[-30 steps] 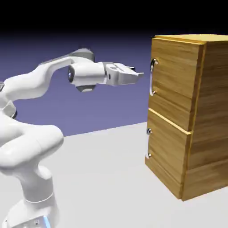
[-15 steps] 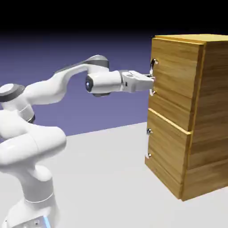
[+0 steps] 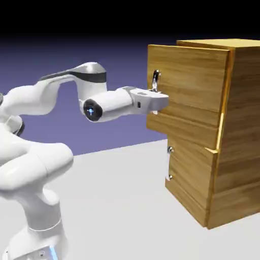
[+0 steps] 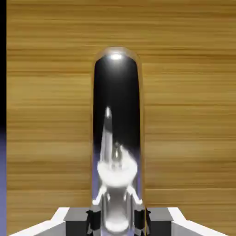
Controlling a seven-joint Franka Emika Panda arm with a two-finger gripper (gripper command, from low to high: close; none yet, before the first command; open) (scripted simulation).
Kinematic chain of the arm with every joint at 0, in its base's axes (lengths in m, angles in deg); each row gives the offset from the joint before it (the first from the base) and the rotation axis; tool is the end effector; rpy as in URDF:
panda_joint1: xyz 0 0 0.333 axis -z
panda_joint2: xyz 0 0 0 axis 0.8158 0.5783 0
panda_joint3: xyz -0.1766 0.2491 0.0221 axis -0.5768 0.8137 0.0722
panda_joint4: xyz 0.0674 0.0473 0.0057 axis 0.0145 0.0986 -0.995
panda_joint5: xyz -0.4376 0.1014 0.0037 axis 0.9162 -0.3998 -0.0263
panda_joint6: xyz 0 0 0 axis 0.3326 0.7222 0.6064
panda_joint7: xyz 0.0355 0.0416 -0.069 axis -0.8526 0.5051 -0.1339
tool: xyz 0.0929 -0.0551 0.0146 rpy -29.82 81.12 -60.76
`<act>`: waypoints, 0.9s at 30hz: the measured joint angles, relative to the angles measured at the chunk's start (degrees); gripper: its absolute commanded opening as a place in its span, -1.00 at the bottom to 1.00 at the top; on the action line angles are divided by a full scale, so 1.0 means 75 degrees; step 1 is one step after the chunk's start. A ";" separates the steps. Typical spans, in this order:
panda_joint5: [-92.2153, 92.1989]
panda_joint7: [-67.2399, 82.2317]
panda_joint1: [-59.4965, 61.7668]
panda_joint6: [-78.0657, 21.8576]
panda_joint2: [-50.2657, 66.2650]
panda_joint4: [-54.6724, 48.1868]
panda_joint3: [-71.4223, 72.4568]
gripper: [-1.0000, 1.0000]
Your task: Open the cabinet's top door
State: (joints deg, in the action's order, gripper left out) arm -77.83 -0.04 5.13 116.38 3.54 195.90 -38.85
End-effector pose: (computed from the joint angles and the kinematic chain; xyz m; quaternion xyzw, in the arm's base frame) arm 0.3749 -0.0331 0.5118 -0.6979 0.1134 -0.5737 0.4134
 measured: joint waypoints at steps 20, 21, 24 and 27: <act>0.4916 0.3186 0.2442 -0.6119 0.4027 -0.0845 -0.2987 -1.00; 0.5179 0.3367 0.2546 -0.6303 0.4304 -0.1011 -0.3024 -1.00; 0.5947 0.3885 0.2814 -0.6774 0.5135 -0.1548 -0.3088 -1.00; 0.6686 0.4355 0.3016 -0.7143 0.5966 -0.2142 -0.3099 -1.00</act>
State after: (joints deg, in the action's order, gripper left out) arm -27.68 32.62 27.75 62.81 48.28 179.84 -62.09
